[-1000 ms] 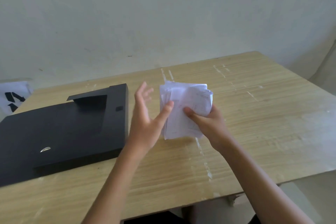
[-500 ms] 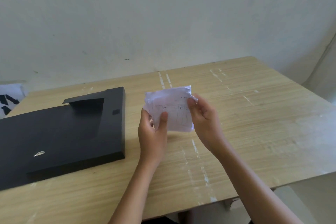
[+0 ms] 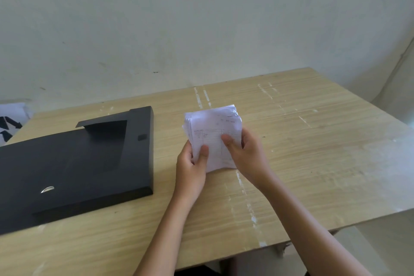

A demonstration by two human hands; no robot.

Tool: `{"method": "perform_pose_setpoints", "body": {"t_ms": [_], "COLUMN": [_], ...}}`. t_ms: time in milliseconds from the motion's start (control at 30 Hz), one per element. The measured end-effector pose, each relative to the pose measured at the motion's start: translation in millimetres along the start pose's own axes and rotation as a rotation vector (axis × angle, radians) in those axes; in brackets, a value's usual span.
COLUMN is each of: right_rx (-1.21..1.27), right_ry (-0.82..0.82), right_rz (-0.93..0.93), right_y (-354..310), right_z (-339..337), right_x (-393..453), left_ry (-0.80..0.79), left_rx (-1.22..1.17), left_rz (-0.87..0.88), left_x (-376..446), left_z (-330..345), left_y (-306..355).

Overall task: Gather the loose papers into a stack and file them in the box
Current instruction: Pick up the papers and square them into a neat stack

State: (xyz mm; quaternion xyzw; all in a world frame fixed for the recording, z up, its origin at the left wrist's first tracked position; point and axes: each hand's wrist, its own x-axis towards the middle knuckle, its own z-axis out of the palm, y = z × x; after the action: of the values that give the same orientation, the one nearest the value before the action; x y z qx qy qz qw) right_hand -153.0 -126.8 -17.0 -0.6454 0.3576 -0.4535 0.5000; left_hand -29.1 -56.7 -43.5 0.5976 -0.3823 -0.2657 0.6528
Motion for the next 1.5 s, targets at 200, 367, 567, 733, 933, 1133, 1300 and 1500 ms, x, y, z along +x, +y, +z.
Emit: {"method": "perform_pose_setpoints", "body": {"t_ms": [200,367,567,733,933,1133,1300,1500], "right_rx": [0.022,0.014,-0.016,0.034,0.036,-0.088,-0.147,-0.221], "right_ry": [0.076,0.091,0.063,0.000,-0.073,-0.033,-0.095,-0.006], "right_rz": [-0.041,-0.093,-0.060,-0.085,-0.087,-0.096,-0.079,-0.073], "right_y": [10,12,23,25,23,30,26,29], "right_z": [7,4,2,4,12,15,12,10], "right_x": [-9,-10,-11,-10,-7,-11,-12,-11], "left_ry": [0.002,0.027,0.016,0.195,0.128,0.039,0.091,0.142], "left_rx": [0.163,0.270,0.380,-0.012,0.147,0.124,0.202,0.258], "left_rz": [0.057,0.059,0.073,0.047,0.198,0.165,0.065,0.110], "left_x": [1,-2,-5,-5,-1,4,6,-4], "left_z": [5,4,3,15,21,7,-3,-5], "left_y": [-8,-10,-6,32,32,10,1,-6]}}
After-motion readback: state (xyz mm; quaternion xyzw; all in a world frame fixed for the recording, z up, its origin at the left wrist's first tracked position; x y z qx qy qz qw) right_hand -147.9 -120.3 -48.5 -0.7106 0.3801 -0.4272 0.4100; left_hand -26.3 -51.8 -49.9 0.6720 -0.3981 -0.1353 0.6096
